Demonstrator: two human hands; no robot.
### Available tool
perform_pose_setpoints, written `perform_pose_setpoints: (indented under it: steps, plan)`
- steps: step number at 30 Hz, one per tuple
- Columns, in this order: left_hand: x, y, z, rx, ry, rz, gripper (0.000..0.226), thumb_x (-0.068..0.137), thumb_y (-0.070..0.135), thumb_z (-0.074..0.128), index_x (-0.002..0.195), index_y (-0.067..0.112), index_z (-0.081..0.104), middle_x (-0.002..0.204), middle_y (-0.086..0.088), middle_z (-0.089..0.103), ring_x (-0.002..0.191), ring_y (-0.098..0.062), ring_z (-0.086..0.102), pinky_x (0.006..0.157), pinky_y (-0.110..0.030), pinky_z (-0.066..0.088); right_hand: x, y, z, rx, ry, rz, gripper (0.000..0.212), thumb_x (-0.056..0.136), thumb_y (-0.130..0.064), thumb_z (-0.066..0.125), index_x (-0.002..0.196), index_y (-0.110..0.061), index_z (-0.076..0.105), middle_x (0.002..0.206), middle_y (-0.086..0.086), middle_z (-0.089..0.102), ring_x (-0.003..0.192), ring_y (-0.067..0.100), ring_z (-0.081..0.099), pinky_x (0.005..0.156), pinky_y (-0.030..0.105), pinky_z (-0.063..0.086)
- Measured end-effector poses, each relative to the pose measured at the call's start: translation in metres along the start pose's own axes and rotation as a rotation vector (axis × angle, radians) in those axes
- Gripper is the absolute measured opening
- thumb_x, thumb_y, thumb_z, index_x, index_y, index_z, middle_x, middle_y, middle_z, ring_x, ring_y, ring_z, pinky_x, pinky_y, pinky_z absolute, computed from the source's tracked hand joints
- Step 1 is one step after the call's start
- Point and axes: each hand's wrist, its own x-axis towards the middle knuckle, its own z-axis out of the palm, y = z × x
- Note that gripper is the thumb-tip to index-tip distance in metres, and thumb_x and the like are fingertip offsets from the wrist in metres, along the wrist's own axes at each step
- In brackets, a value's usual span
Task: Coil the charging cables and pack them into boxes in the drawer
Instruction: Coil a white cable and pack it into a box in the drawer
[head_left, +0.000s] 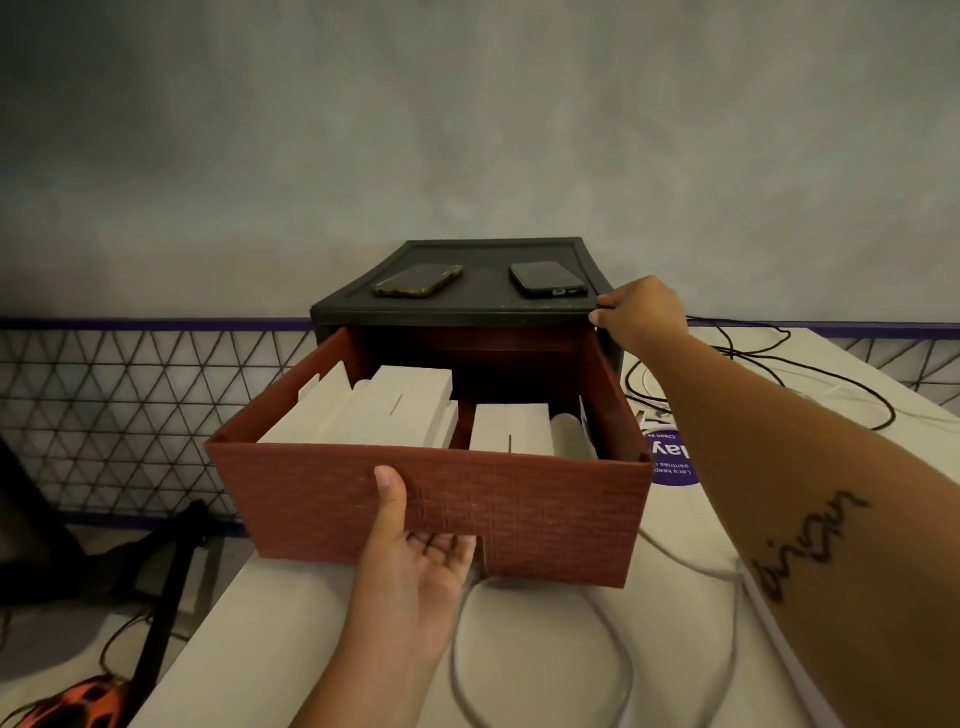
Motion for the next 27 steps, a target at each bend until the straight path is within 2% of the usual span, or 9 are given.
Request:
perform_pose_setpoints:
  steps: [4,8,12,15,17,20,23,25,27]
  plan:
    - [-0.023,0.004,-0.014,-0.019,0.022,0.002,0.053,0.068,0.044,0.062,0.103,0.005,0.056,0.092,-0.01,0.062,0.09,-0.021,0.06,0.084,-0.034,0.049,-0.001,-0.001,-0.001,-0.003,-0.01,0.0,0.035,0.088,-0.023,0.063,0.121,-0.012,0.062,0.127,0.012,0.059,0.114,0.03,0.055,0.099,0.036,0.044]
    - [-0.038,0.008,-0.028,-0.023,0.031,0.012,0.051,0.065,0.044,0.062,0.099,0.006,0.057,0.084,-0.01,0.061,0.083,-0.02,0.059,0.076,-0.034,0.052,0.0,0.0,0.001,0.034,0.012,0.017,0.034,0.087,-0.023,0.065,0.119,-0.012,0.064,0.123,0.012,0.062,0.112,0.03,0.057,0.098,0.037,0.046]
    - [-0.042,0.007,-0.034,0.007,0.035,0.022,0.051,0.065,0.044,0.061,0.099,0.006,0.057,0.085,-0.01,0.063,0.084,-0.021,0.06,0.075,-0.035,0.056,0.0,0.002,0.003,0.057,0.024,0.031,0.034,0.087,-0.023,0.065,0.119,-0.013,0.064,0.122,0.012,0.062,0.111,0.029,0.057,0.097,0.038,0.046]
    - [-0.042,0.004,-0.037,0.071,0.059,0.053,0.052,0.063,0.045,0.061,0.097,0.006,0.058,0.083,-0.01,0.063,0.084,-0.021,0.061,0.076,-0.034,0.054,-0.004,0.003,0.001,0.066,-0.001,0.011,0.037,0.09,-0.024,0.061,0.125,-0.013,0.059,0.128,0.013,0.058,0.115,0.03,0.055,0.098,0.037,0.044]
    - [-0.042,0.002,-0.039,0.123,0.068,0.073,0.051,0.061,0.045,0.061,0.096,0.007,0.059,0.082,-0.009,0.061,0.081,-0.02,0.059,0.075,-0.033,0.051,-0.012,0.009,-0.002,0.174,-0.067,0.008,0.043,0.091,-0.026,0.058,0.132,-0.015,0.052,0.135,0.013,0.052,0.121,0.03,0.05,0.103,0.039,0.042]
    - [-0.044,-0.003,-0.042,0.196,0.074,0.091,0.044,0.062,0.039,0.062,0.094,0.009,0.057,0.084,-0.009,0.056,0.08,-0.02,0.056,0.072,-0.031,0.046,-0.037,0.023,-0.011,0.318,-0.161,-0.011,0.051,0.092,-0.029,0.056,0.141,-0.023,0.039,0.142,0.009,0.044,0.128,0.028,0.043,0.106,0.042,0.037]
    - [-0.047,-0.011,-0.046,0.248,0.081,0.113,0.029,0.07,0.031,0.064,0.085,0.01,0.051,0.079,-0.007,0.053,0.073,-0.018,0.053,0.068,-0.03,0.045,-0.064,0.042,-0.025,0.28,-0.204,-0.001,0.055,0.093,-0.034,0.053,0.144,-0.026,0.032,0.144,0.009,0.04,0.126,0.027,0.044,0.093,0.034,0.04]
    - [-0.049,-0.019,-0.049,0.273,0.08,0.131,0.02,0.079,0.026,0.063,0.085,0.014,0.049,0.078,-0.005,0.052,0.069,-0.015,0.051,0.065,-0.027,0.044,-0.081,0.057,-0.038,0.253,-0.231,0.022,0.055,0.092,-0.037,0.054,0.142,-0.024,0.036,0.142,0.01,0.043,0.124,0.027,0.046,0.087,0.032,0.039]
    - [-0.055,-0.027,-0.051,0.293,0.06,0.134,0.016,0.081,0.025,0.063,0.086,0.018,0.05,0.078,-0.002,0.053,0.067,-0.012,0.049,0.061,-0.025,0.041,-0.097,0.072,-0.053,0.203,-0.24,0.034,0.051,0.09,-0.04,0.056,0.137,-0.023,0.045,0.137,0.009,0.049,0.118,0.026,0.051,0.09,0.035,0.042]
